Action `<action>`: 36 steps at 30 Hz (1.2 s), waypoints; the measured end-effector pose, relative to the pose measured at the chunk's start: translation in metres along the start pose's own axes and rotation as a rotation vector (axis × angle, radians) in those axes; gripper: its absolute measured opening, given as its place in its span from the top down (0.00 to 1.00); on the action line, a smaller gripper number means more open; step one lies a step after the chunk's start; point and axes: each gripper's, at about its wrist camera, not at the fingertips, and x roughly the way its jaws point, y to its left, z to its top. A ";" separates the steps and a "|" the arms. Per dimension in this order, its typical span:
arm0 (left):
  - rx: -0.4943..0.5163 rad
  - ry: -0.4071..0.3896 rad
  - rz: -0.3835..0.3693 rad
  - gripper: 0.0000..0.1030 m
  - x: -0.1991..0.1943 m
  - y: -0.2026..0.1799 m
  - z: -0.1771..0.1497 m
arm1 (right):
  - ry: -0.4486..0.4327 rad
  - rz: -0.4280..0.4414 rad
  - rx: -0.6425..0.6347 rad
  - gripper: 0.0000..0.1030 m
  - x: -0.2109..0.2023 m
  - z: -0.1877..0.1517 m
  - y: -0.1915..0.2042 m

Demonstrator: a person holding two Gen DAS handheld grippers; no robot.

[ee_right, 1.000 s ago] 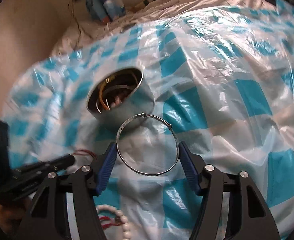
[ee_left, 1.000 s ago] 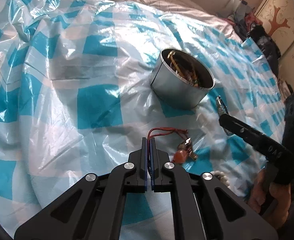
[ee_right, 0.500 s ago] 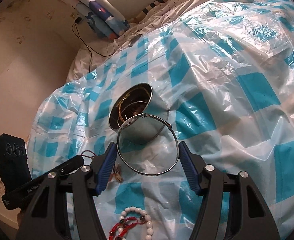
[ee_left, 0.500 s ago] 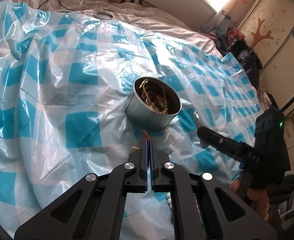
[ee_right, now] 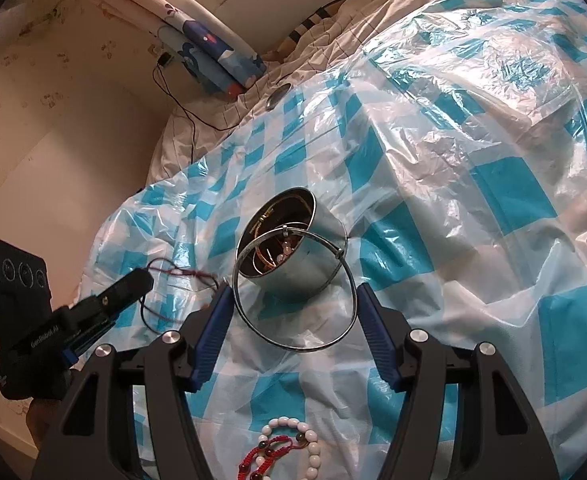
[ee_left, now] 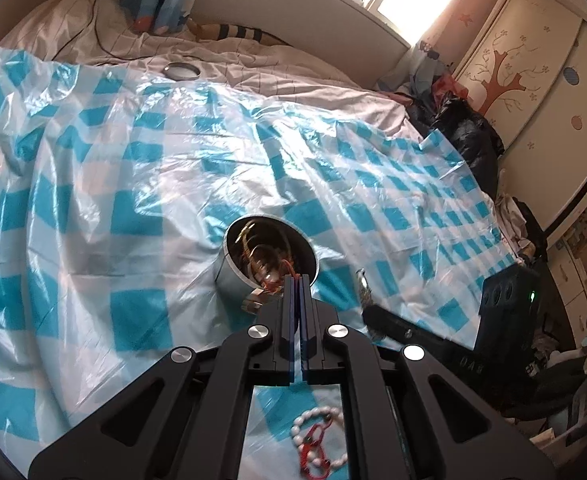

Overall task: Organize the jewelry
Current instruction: 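Carry the red cord and silver bangle to the tin and open both grippers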

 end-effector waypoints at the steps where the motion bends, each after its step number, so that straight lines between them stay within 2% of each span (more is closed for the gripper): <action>1: 0.000 -0.003 -0.005 0.98 0.001 -0.001 0.001 | -0.002 0.003 0.004 0.40 -0.001 0.001 -0.001; 7: -0.005 -0.039 -0.037 0.98 0.020 -0.013 0.021 | -0.009 0.003 0.017 0.40 -0.003 0.003 -0.002; 9: -0.027 -0.051 -0.008 0.98 0.037 -0.011 0.027 | -0.010 -0.001 0.012 0.40 -0.002 0.005 -0.002; 11: -0.074 -0.027 0.030 0.97 0.060 -0.001 0.028 | -0.016 -0.013 -0.002 0.40 -0.003 0.007 0.000; 15: -0.193 0.098 0.132 0.76 0.093 0.029 0.018 | -0.016 -0.043 -0.050 0.40 0.004 0.016 0.010; 17: -0.190 0.078 0.135 0.70 0.082 0.031 0.018 | -0.019 -0.069 -0.099 0.40 0.011 0.023 0.019; 19: -0.154 0.019 0.179 0.47 0.060 0.029 0.019 | -0.021 -0.100 -0.174 0.40 0.021 0.028 0.033; 21: -0.141 -0.018 0.191 0.45 0.042 0.032 0.017 | -0.022 -0.128 -0.238 0.40 0.031 0.028 0.044; 26: -0.173 -0.014 0.196 0.44 0.014 0.055 0.003 | 0.007 -0.195 -0.365 0.40 0.073 0.032 0.066; 31: -0.151 -0.006 0.210 0.42 -0.005 0.063 -0.009 | 0.097 -0.298 -0.475 0.40 0.103 0.023 0.073; 34: -0.146 -0.005 0.207 0.41 -0.011 0.066 -0.012 | 0.051 -0.280 -0.475 0.28 0.096 0.023 0.077; 36: -0.152 -0.007 0.206 0.40 -0.014 0.068 -0.014 | 0.031 -0.261 -0.462 0.28 0.094 0.026 0.077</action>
